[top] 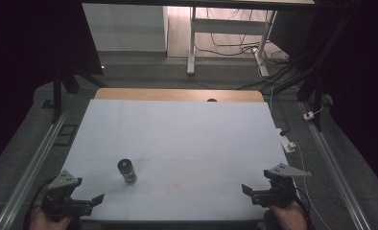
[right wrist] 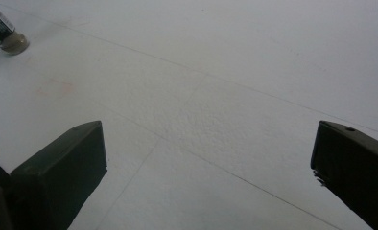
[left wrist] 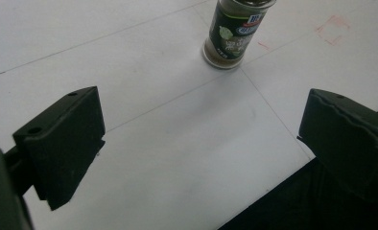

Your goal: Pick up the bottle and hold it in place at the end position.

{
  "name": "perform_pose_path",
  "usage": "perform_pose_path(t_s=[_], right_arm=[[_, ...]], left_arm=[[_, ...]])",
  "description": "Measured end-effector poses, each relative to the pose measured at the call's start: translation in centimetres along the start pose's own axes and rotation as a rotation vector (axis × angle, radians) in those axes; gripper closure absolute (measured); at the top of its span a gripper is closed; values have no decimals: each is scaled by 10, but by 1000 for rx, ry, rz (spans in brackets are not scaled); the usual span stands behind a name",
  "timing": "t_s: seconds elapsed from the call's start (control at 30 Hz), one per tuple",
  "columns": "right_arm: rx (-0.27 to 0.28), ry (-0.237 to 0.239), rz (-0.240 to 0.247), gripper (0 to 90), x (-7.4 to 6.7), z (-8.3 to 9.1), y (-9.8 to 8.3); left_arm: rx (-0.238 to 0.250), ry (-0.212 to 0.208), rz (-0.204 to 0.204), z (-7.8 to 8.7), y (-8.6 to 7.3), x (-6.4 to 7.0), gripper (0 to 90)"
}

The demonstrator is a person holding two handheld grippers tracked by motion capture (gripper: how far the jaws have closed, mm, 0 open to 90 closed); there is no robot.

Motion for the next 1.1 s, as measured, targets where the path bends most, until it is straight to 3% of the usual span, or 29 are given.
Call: perform_pose_path(t_s=[0.63, 1.1], right_arm=[[-24, 22, 4, 0, -1, -3, 0], [-31, 25, 8, 0, -2, -3, -1]], left_arm=[[10, -57, 9, 1, -1, 0, 9], [11, -49, 1, 1, 1, 2, 0]])
Point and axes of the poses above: each handheld gripper's, and its own axes: z roughly backward along the jaws, y roughly out of its top, x roughly to its right, the point moved 6 cm from there along -z, roughly forward along the jaws, and after that the axes turned 4 degrees about -y, right-handed, at the moved point
